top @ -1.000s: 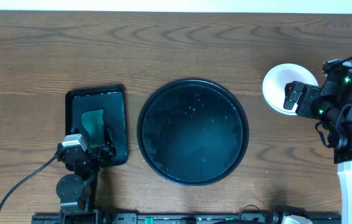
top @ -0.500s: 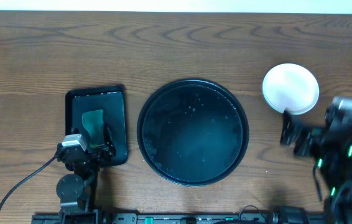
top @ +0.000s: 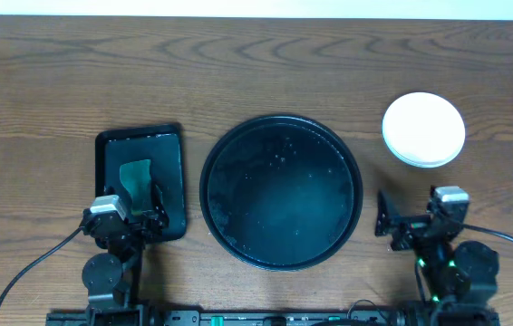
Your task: Clean dirty plates on tray and stack at the side
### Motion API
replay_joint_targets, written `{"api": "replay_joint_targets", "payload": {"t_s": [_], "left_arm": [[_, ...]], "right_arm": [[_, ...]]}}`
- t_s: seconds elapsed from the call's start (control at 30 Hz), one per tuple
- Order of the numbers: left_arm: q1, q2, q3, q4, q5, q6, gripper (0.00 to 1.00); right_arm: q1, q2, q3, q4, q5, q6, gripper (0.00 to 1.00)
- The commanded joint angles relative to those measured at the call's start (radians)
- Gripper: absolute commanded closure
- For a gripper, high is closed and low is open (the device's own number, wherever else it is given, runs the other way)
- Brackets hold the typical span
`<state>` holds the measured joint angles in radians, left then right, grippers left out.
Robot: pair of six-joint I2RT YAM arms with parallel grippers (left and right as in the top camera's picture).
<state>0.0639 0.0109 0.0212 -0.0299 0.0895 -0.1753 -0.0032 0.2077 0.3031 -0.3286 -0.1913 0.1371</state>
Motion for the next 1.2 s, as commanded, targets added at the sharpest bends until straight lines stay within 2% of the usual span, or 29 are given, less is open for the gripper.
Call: {"api": "replay_joint_targets", "payload": {"t_s": [0.0,0.07,0.17,0.43,0.7,1.17], "left_arm": [[0.003,-0.007,-0.017,-0.034,-0.005,0.018,0.18],[0.003,-0.007,-0.017,-0.034,-0.005,0.017,0.18],[0.003,-0.007,-0.017,-0.034,-0.005,0.018,0.18],[0.003,-0.007,-0.017,-0.034,-0.005,0.018,0.18],[0.003,-0.007,-0.017,-0.034,-0.005,0.018,0.18],[0.003,-0.007,-0.017,-0.034,-0.005,0.017,0.18]], "right_arm": [[0.017,-0.010,-0.117,0.190,-0.096,0.008,0.01],[0.026,-0.010,-0.169,0.295,-0.111,0.008,0.01],[0.047,-0.030,-0.216,0.351,-0.107,0.007,0.01],[0.083,-0.205,-0.294,0.349,-0.074,0.007,0.01],[0.085,-0.203,-0.298,0.266,0.021,0.004,0.01],[0.085,-0.203,-0.298,0.264,0.055,-0.026,0.01]]}}
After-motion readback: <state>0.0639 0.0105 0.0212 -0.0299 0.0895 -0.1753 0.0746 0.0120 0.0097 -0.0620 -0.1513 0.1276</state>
